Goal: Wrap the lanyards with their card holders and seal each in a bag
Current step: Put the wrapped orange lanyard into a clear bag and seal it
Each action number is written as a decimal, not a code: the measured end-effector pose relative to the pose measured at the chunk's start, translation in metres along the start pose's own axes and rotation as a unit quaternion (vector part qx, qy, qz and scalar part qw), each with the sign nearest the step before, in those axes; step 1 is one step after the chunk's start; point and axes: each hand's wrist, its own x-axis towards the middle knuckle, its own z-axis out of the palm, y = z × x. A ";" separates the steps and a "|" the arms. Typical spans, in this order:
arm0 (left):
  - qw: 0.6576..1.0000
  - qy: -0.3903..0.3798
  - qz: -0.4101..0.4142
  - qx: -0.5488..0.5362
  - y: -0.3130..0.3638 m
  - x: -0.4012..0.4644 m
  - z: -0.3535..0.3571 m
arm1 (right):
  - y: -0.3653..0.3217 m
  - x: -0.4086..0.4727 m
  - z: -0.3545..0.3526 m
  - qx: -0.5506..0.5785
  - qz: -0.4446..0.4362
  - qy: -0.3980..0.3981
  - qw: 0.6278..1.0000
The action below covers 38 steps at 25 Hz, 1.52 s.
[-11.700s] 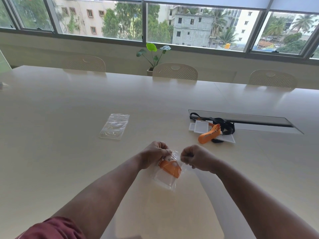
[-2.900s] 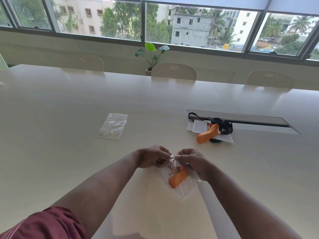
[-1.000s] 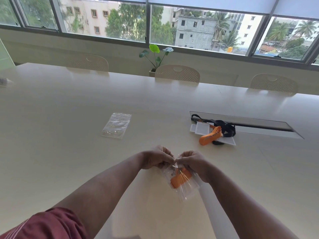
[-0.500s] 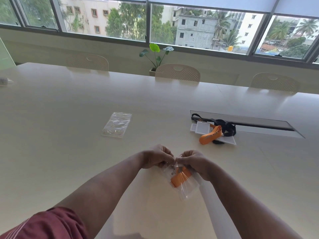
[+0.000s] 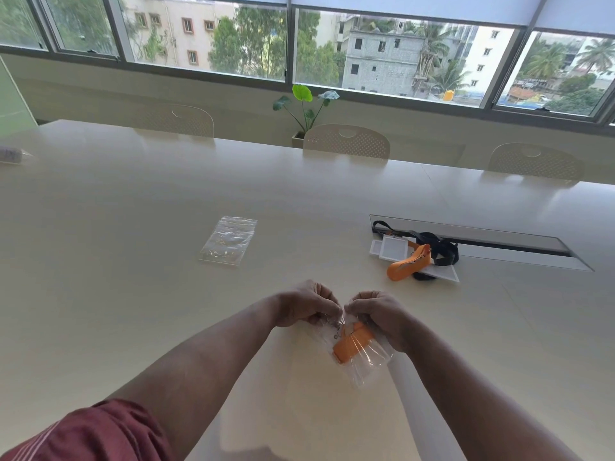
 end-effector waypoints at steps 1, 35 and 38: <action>1.000 -0.005 -0.001 0.000 0.001 -0.001 0.001 | 0.000 0.000 0.000 0.002 -0.001 0.005 1.000; 0.994 0.047 0.049 -0.081 -0.020 -0.009 -0.010 | 0.014 -0.001 0.012 0.083 -0.064 0.082 0.991; 0.997 0.060 0.044 -0.030 -0.018 -0.008 -0.009 | 0.016 0.003 0.012 0.072 -0.063 0.084 0.992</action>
